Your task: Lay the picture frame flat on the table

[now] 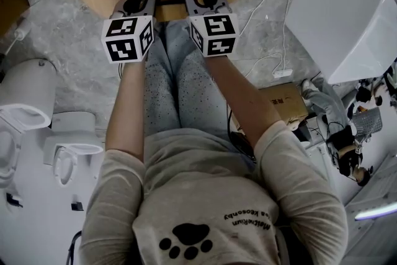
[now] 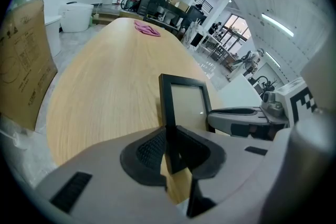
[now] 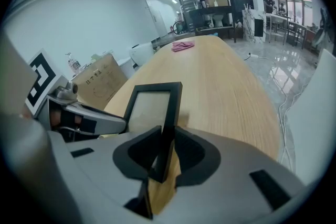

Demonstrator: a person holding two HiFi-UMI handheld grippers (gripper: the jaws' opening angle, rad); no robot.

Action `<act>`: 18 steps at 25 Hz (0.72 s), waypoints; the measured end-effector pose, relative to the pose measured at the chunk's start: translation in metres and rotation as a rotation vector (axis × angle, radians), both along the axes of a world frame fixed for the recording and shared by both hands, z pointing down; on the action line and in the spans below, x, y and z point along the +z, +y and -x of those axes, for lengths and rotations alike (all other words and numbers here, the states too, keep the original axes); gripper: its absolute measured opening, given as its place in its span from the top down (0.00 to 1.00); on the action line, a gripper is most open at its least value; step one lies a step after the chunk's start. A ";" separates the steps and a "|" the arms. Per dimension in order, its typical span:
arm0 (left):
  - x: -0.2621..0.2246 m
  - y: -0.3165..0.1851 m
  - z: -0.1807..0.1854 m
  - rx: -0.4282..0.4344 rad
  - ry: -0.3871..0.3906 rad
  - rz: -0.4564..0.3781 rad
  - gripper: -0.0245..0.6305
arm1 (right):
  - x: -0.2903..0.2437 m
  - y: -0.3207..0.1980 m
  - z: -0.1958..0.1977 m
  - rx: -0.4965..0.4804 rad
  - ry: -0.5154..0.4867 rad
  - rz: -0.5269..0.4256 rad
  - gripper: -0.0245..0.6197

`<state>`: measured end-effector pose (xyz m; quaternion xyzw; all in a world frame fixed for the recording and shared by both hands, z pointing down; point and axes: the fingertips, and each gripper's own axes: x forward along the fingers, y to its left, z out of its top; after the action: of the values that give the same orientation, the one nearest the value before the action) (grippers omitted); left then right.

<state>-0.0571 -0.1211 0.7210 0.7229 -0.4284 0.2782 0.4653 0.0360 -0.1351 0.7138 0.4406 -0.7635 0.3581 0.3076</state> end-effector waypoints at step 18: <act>0.015 -0.005 -0.002 -0.026 0.007 0.062 0.86 | 0.019 -0.006 -0.003 0.001 0.020 0.072 0.83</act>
<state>-0.0547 -0.1262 0.7355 0.7033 -0.4275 0.2827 0.4926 0.0386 -0.1413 0.7328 0.4334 -0.7466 0.3811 0.3308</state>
